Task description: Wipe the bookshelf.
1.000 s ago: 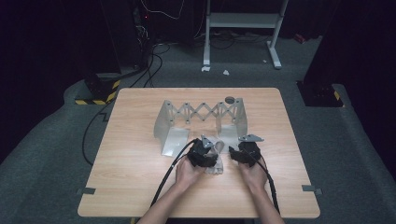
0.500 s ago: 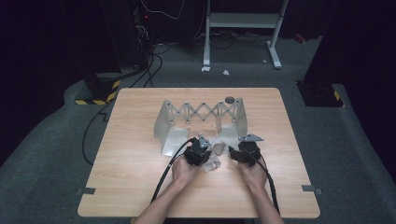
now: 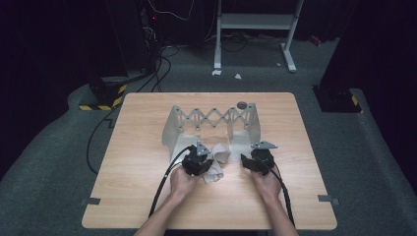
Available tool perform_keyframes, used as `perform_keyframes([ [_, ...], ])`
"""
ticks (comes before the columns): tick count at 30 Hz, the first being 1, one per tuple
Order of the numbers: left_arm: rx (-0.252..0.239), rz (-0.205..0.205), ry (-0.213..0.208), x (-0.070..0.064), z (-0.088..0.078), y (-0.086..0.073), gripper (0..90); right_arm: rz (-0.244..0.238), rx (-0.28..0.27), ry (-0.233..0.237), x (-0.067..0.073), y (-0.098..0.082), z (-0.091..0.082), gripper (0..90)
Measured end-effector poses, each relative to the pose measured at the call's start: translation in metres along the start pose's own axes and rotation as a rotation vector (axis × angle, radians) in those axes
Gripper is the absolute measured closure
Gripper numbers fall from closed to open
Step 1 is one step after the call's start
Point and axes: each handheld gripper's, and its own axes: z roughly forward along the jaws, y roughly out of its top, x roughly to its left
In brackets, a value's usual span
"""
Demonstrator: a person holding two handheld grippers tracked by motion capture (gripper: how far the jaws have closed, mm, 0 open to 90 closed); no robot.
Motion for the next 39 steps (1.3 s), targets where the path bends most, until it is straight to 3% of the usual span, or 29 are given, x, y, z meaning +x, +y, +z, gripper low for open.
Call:
perform_keyframes([
  [3,-0.007,-0.025,0.004,0.006,-0.007,-0.007,78.4,0.000,0.000,0.000,0.000,0.000,0.000,38.8],
  [12,-0.036,-0.099,0.081,0.023,-0.029,-0.022,78.3,0.001,0.000,0.000,0.000,0.000,0.000,38.8],
  [18,0.017,-0.123,0.132,0.038,-0.037,-0.032,78.3,0.001,0.000,0.000,0.000,0.000,0.000,38.7],
  [20,0.012,-0.164,0.157,0.044,-0.041,-0.039,78.3,0.001,0.000,0.001,0.000,0.000,0.000,38.7],
  [23,0.032,-0.188,0.183,0.050,-0.040,-0.045,78.3,0.000,0.000,0.001,0.000,0.000,0.000,38.8],
  [34,0.052,-0.184,0.240,0.056,-0.044,-0.052,78.3,-0.001,0.000,0.002,0.001,0.000,0.000,38.6],
  [39,0.045,-0.203,0.249,0.056,-0.043,-0.057,78.2,0.001,0.000,0.002,0.001,0.000,0.000,38.6],
])
